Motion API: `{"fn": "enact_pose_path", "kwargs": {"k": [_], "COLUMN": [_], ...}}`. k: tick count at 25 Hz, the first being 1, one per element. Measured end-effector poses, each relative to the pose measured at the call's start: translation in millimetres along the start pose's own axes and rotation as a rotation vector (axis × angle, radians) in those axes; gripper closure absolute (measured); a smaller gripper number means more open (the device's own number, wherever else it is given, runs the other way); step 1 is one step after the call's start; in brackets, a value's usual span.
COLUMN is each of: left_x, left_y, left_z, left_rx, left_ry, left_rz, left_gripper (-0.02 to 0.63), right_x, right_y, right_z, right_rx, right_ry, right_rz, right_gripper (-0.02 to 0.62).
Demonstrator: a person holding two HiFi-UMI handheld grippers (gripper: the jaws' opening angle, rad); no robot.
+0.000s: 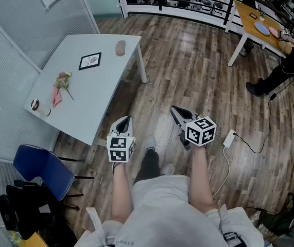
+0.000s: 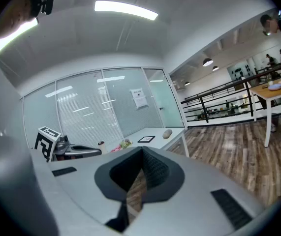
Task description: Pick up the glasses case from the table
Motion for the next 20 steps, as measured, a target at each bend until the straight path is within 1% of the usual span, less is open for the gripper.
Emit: {"fn": "enact_pose_path", "kwargs": {"k": [4,9,11,13,16,19,20], "left_x": [4,13,13,12,11,10,9], "left_y": [19,33,35,35,36,42,45], "left_z": [1,-2,-1,0,0,-4,-5], "left_rx": [-0.005,-0.069,-0.091,-0.105,-0.114,-0.109,-0.109], "left_ry": [-0.020,-0.033,-0.044,-0.057,-0.065,-0.049,-0.044], "left_rz": [-0.004,0.008,0.019,0.029,0.037,0.042,0.046], "left_gripper": [0.597,0.595,0.595,0.594,0.588,0.527,0.516], "right_x": [10,8,2,-1,2,12,16], "right_y": [8,3,0,-4,-11,-12,-11], "right_z": [0,-2,-2,-2,-5,-7,-6], "right_rx": [-0.011,0.038,0.037,0.036,0.071,0.121,0.130], "right_ry": [-0.004,-0.055,-0.078,-0.081,-0.095,-0.128,-0.136], "right_rz": [-0.027,-0.058,-0.076,-0.077,-0.055,-0.026,-0.020], "right_gripper": [0.598,0.597,0.597,0.550,0.534,0.489,0.475]}}
Point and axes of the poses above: the fingertips, and each gripper's own axes: x forward along the fingers, y to its left, z out of its top, the point moved 9 cm from there along -x, backward along the fingers, and after that the axes turned 15 degrees about y, right-handed, at the moved point
